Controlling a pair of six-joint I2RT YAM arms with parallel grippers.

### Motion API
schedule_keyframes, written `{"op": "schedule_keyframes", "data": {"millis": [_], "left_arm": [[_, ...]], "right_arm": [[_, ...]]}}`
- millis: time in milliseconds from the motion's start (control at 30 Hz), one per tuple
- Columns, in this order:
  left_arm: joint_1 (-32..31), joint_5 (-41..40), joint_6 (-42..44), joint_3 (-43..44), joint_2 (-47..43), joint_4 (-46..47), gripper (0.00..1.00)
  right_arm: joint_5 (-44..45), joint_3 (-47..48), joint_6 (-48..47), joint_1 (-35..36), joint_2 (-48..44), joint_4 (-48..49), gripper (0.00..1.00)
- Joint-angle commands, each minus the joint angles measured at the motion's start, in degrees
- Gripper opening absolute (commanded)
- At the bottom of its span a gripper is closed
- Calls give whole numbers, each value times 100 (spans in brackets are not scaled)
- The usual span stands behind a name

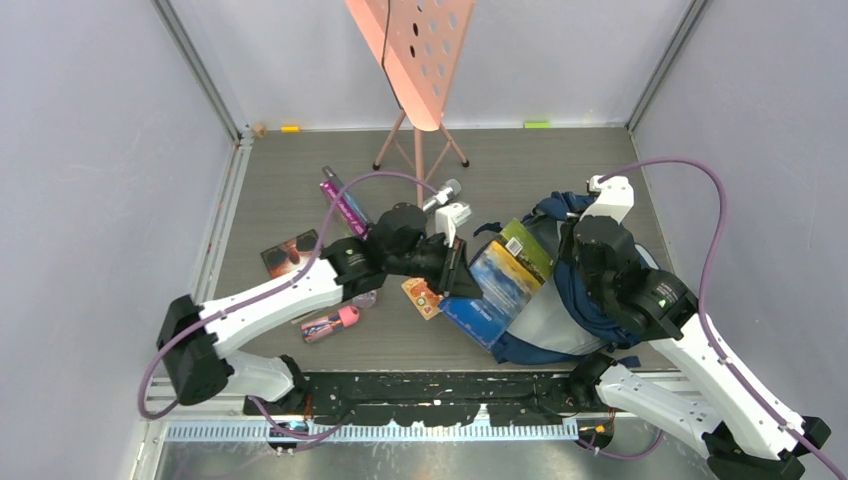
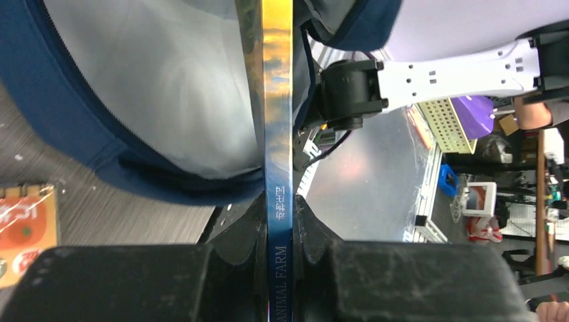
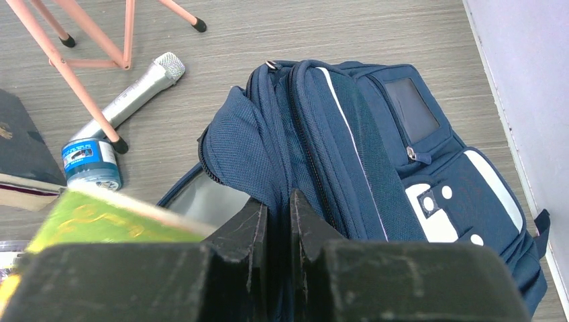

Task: Pack the student bag
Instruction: Place the book in the student bag.

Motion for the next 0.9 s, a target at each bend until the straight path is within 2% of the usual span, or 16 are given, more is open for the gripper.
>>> {"op": "schedule_keyframes", "data": {"millis": [0, 100, 300, 500, 867], "left_arm": [[-1, 274, -560, 81, 430, 1701, 0], [-1, 416, -888, -84, 842, 2434, 0], [-287, 343, -948, 347, 1931, 2827, 0], [-297, 135, -1127, 708, 2756, 3295, 0], [-394, -780, -1206, 1374, 3969, 3778, 0]], "right_arm": [[240, 431, 146, -29, -222, 461, 1], [173, 442, 155, -29, -279, 461, 0], [96, 436, 169, -29, -326, 457, 0], [17, 457, 256, -30, -351, 400, 0], [51, 370, 312, -29, -235, 420, 0]]}}
